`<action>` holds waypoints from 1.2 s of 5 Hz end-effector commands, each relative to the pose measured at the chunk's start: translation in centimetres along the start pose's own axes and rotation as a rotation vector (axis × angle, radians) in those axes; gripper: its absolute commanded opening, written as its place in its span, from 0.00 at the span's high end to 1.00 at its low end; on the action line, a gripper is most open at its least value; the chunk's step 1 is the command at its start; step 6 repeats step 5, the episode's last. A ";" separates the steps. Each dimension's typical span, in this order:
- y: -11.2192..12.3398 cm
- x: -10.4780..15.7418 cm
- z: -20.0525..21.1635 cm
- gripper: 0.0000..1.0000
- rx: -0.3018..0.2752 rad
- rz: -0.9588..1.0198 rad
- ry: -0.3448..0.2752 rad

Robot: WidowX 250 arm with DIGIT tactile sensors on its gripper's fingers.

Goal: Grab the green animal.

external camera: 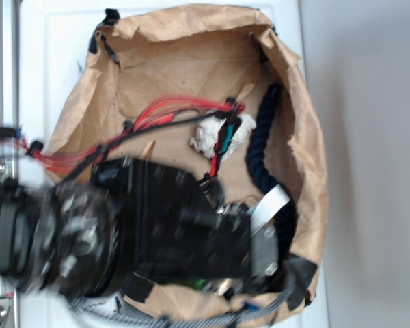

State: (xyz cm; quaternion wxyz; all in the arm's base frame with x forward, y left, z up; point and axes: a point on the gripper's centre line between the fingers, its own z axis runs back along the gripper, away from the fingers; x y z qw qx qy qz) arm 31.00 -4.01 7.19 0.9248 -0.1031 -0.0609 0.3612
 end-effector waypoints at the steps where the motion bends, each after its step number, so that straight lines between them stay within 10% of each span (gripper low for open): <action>1: 2.2 3.4 9.5 1.00 -0.023 -0.020 -0.121; 2: 4.1 4.1 11.0 1.00 0.105 -0.065 -0.320; 3: 4.7 4.4 12.1 1.00 0.171 -0.075 -0.386; 4: 2.1 2.6 13.5 1.00 -0.080 -0.142 -0.313; 6: 0.7 1.7 13.5 1.00 -0.105 -0.142 -0.321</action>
